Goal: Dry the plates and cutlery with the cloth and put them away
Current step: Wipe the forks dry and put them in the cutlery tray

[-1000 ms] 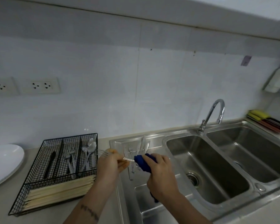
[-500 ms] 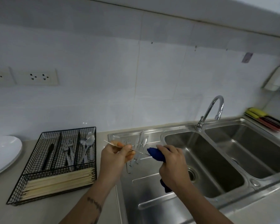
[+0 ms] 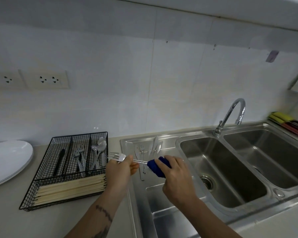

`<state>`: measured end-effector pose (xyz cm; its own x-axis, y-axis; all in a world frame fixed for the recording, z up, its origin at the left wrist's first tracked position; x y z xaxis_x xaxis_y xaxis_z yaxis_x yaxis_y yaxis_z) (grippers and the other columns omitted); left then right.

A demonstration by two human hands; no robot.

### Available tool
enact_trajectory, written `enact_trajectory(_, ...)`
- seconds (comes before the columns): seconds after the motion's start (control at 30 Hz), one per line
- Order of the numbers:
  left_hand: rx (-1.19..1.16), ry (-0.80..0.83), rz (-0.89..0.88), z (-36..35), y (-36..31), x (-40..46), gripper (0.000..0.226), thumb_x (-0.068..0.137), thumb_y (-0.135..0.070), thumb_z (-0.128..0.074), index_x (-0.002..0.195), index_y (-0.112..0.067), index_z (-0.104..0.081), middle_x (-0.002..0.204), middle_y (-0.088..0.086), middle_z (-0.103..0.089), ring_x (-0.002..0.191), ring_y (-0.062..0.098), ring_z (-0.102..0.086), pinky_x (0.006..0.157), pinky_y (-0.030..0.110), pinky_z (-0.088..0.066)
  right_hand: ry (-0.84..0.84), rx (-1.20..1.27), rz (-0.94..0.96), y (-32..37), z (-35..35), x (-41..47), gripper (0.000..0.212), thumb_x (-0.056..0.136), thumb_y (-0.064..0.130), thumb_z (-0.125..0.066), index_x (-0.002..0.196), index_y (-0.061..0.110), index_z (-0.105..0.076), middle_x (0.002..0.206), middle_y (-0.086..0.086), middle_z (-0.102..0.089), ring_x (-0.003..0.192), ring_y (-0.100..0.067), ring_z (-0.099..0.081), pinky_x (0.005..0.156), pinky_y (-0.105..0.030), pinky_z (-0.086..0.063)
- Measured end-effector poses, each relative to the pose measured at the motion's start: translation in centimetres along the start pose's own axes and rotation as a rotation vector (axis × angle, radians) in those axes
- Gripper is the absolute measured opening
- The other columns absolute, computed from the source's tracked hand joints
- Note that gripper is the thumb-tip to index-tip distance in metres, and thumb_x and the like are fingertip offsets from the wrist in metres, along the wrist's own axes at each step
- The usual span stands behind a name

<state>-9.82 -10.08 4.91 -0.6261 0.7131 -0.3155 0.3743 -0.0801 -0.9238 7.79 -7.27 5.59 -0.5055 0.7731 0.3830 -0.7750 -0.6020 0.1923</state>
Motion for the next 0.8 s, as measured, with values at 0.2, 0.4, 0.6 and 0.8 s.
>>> enact_trajectory(0.2, -0.012, 0.013, 0.016, -0.2, 0.1, 0.9, 0.012, 0.090, -0.006, -0.066, 0.095, 0.004, -0.066, 0.078, 0.017, -0.074, 0.067, 0.025, -0.074, 0.058, 0.030, -0.058, 0.060, -0.006, 0.129, 3.1, -1.9, 1.1, 0.087, 0.056, 0.012, -0.082, 0.136, 0.020, -0.049, 0.135, -0.008, -0.053, 0.123, -0.028, -0.049, 0.099, -0.042, -0.045)
enact_trajectory(0.4, 0.046, -0.154, -0.004, 3.8, 0.6, 3.0, 0.011, 0.092, -0.013, -0.065, 0.089, -0.003, -0.065, 0.076, 0.014, -0.074, 0.069, 0.024, -0.073, 0.064, 0.033, -0.059, 0.136, -0.050, 0.138, 0.8, -4.0, 0.5, 0.082, 0.048, 0.021, -0.093, 0.123, 0.018, -0.061, 0.121, -0.005, -0.064, 0.110, -0.025, -0.061, 0.092, -0.039, -0.051)
enact_trajectory(0.6, 0.175, -0.273, -0.078, 8.7, -2.0, 7.8, 0.025, 0.099, -0.024, -0.052, 0.082, -0.008, -0.061, 0.071, 0.012, -0.064, 0.056, 0.019, -0.063, 0.052, 0.029, -0.051, 0.117, -0.032, 0.026, -2.0, -4.9, 1.7, 0.079, 0.039, 0.005, -0.092, 0.114, 0.012, -0.067, 0.110, -0.007, -0.067, 0.096, -0.027, -0.064, 0.080, -0.041, -0.056)
enact_trajectory(0.8, 0.345, -0.362, -0.010, 11.7, -4.5, 13.6, 0.027, 0.098, -0.017, -0.048, 0.073, -0.014, -0.057, 0.069, 0.008, -0.055, 0.059, 0.020, -0.051, 0.052, 0.028, -0.043, 0.098, 0.007, -0.058, -2.7, -5.3, 2.5, 0.071, 0.045, -0.011, -0.082, 0.112, 0.007, -0.069, 0.107, -0.010, -0.069, 0.092, -0.030, -0.064, 0.077, -0.043, -0.056)
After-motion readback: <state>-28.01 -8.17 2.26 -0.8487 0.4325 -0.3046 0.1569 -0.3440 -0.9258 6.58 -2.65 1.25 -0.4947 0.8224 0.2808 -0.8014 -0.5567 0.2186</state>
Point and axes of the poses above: each hand's wrist, its own x-axis towards the middle knuckle, its own z-axis out of the back of the hand, y = z × x, the point moved 2 cm from there along x, towards the middle knuckle
